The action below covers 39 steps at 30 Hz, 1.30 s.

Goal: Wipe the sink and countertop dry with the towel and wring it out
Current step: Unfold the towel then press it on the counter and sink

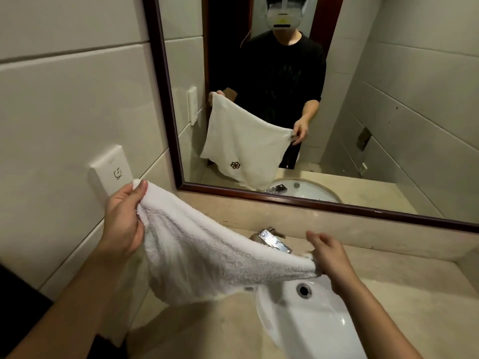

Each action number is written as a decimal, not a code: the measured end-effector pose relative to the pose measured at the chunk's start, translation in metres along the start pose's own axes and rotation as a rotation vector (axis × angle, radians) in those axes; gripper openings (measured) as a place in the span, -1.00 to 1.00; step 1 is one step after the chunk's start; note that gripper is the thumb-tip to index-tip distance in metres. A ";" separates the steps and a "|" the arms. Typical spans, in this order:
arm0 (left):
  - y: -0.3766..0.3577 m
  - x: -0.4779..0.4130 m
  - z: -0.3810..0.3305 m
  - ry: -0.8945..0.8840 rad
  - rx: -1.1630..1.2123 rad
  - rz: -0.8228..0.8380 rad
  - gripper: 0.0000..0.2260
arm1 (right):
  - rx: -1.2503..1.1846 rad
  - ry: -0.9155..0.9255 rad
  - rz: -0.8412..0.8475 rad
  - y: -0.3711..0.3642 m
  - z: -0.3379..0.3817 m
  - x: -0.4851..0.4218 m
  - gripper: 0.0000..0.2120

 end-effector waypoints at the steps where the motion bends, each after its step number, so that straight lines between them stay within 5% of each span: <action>1: 0.001 0.000 0.003 0.006 -0.002 0.001 -0.86 | 0.060 -0.050 0.068 -0.007 -0.007 0.000 -0.73; 4: 0.006 0.000 0.003 0.002 -0.025 -0.024 -0.84 | 0.094 -0.128 0.155 -0.015 -0.026 -0.004 -0.74; 10: 0.025 0.002 0.003 0.012 -0.048 -0.072 -0.84 | 0.035 -0.079 -0.073 0.006 -0.026 -0.013 -0.85; 16: 0.039 -0.003 -0.005 0.012 -0.218 -0.099 -0.83 | -0.666 -0.075 0.233 -0.005 -0.005 0.001 -0.80; 21: 0.051 0.000 -0.017 -0.134 -0.680 0.000 -0.76 | -0.842 0.092 0.365 0.014 0.009 0.020 -0.57; 27: 0.060 0.036 0.007 -0.122 -0.590 -0.076 -0.76 | -0.744 0.048 0.392 0.019 -0.033 0.045 -0.45; 35: 0.131 0.083 0.072 0.008 -0.960 -0.023 -0.74 | -0.488 -0.194 0.392 -0.015 -0.150 0.066 -0.52; 39: 0.134 0.083 0.109 0.126 -1.048 0.014 -0.71 | -0.431 -0.205 0.226 -0.030 -0.166 0.041 -0.59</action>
Point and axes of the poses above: each hand's wrist, its own x-axis away from the middle knuckle, its own y-axis out of the back of the hand, z = x × y, the point moved 8 cm from there along -x, towards the middle knuckle, and after that the axes turned 14 degrees about -y, right-handed, at the moved point
